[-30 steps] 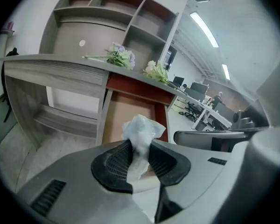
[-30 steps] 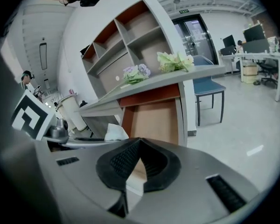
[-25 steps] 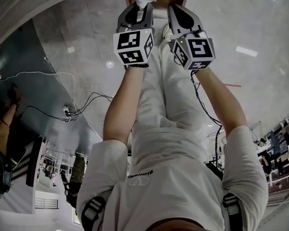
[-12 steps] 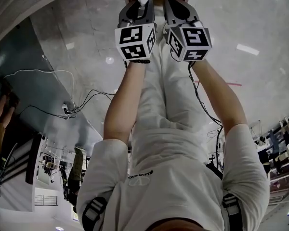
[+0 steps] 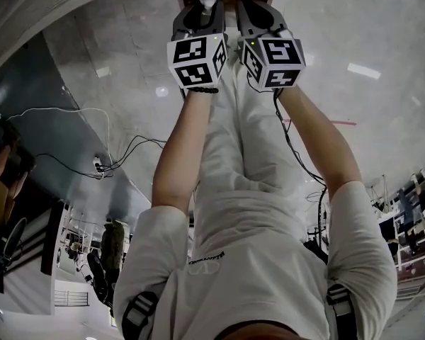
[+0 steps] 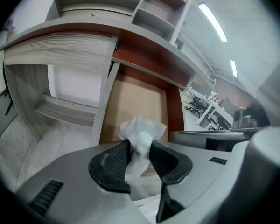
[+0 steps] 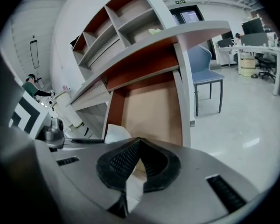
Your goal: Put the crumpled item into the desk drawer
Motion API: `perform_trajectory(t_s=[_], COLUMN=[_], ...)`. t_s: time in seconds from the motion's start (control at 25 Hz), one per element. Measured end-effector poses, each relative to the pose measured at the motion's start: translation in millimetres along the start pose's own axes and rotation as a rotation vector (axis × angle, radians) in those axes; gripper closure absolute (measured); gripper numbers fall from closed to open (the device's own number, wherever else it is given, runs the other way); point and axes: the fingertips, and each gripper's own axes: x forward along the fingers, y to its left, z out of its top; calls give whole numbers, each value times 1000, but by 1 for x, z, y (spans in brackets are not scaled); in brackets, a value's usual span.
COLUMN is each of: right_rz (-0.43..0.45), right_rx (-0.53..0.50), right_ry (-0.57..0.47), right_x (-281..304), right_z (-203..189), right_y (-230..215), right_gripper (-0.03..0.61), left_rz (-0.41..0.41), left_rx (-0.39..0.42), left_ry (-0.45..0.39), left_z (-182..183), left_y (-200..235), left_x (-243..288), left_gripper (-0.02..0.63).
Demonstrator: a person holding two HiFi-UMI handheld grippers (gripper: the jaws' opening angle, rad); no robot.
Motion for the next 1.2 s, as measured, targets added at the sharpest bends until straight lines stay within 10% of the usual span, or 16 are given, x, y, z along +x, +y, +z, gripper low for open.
perform_trajectory(t_s=[0.68, 1.2], right_rz=[61, 103], right_rx=[15, -106], right_ry=[-86, -288], right_x=[-33, -245], right_z=[19, 213], right_y=[13, 77], right_gripper=[580, 580], left_rz=[-8, -52], left_rx=[46, 166], left_ry=[-49, -328], left_z=[15, 176], left_y=[9, -46], left_x=[-38, -265], left_gripper=[368, 555])
